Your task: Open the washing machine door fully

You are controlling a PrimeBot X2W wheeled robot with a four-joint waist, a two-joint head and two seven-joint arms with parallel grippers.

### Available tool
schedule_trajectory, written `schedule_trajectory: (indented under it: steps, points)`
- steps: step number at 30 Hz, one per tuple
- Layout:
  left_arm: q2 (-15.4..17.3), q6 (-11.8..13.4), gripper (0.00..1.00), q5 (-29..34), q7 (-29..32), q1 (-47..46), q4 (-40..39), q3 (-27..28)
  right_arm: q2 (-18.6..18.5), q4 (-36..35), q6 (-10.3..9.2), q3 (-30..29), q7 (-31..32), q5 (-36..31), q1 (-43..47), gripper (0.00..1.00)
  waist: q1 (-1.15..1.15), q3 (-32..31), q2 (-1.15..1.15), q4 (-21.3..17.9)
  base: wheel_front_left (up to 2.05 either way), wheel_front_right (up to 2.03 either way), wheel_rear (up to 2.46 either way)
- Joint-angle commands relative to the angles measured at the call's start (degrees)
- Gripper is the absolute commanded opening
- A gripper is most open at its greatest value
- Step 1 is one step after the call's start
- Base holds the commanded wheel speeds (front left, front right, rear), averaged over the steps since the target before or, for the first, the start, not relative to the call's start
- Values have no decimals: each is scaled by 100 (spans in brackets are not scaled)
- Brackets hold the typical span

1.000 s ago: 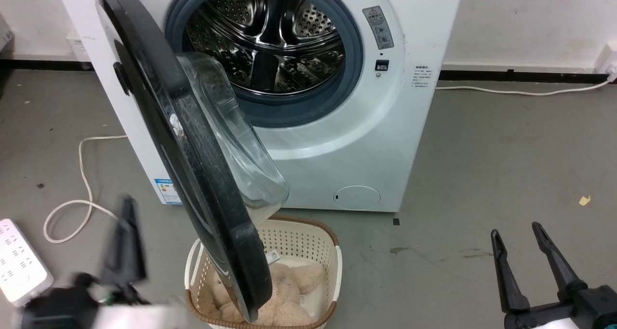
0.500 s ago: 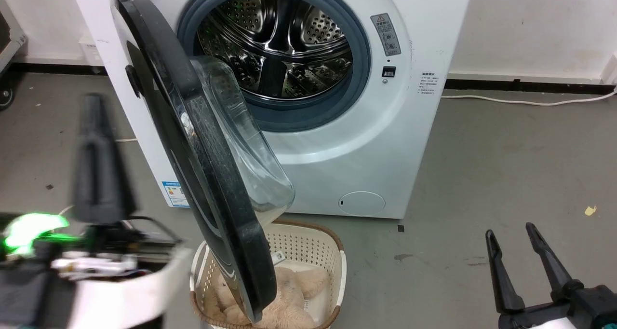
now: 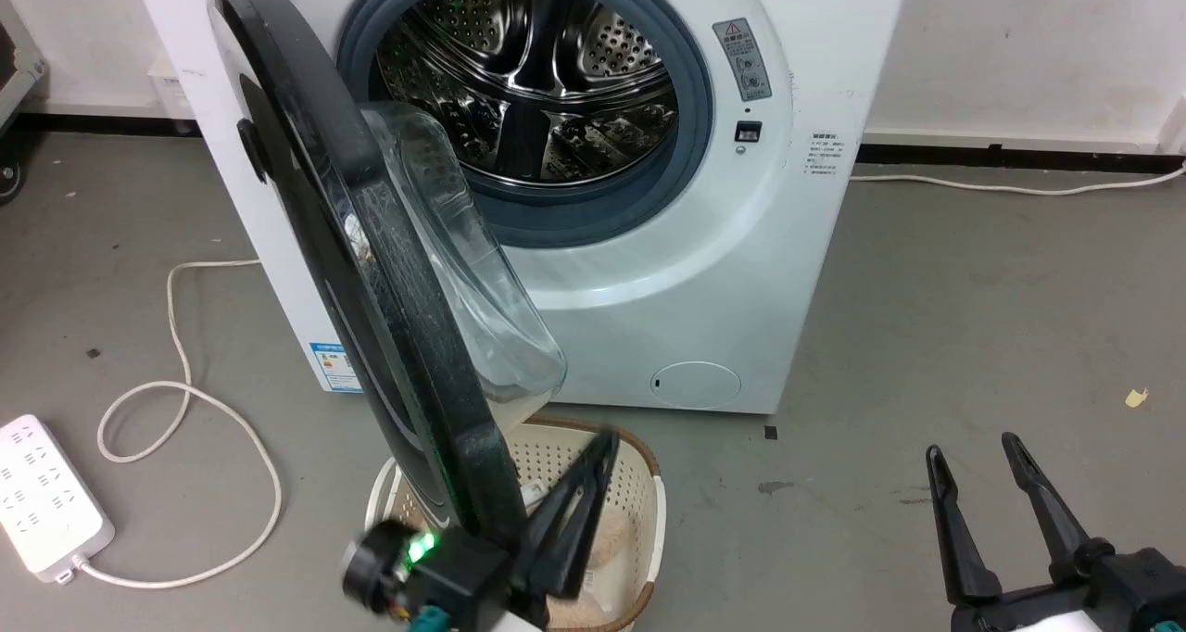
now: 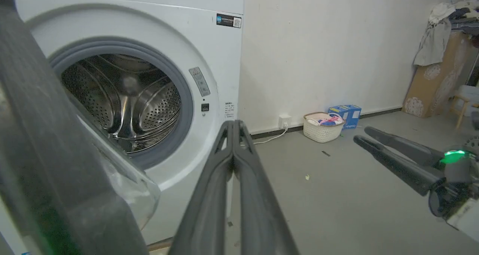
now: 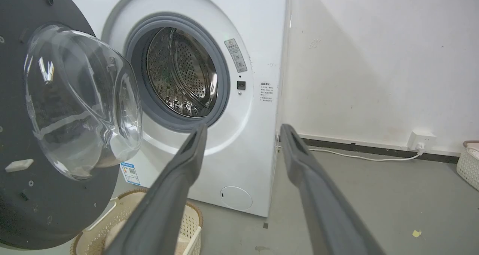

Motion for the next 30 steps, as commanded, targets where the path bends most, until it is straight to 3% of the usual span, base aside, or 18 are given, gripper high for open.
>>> schedule_trajectory:
  steps: [1,12,24,30]
  points:
    - [31,-24,0,-10,-4,117,231,-44,26,16,3,14,-26,38,-94,100,0,9,0,-11,0,0,0]
    - [24,424,0,-258,-387,27,1570,426,26,96,3,58,-26,67,-91,100,0,61,0,29,0,0,0]
    - [292,548,0,-459,-466,157,1875,736,26,197,3,144,-26,172,-40,100,0,-33,0,1070,0,0,0]
    - [681,806,0,-633,-392,124,1766,1361,26,201,3,263,-26,183,-123,100,0,161,0,1502,0,0,0]
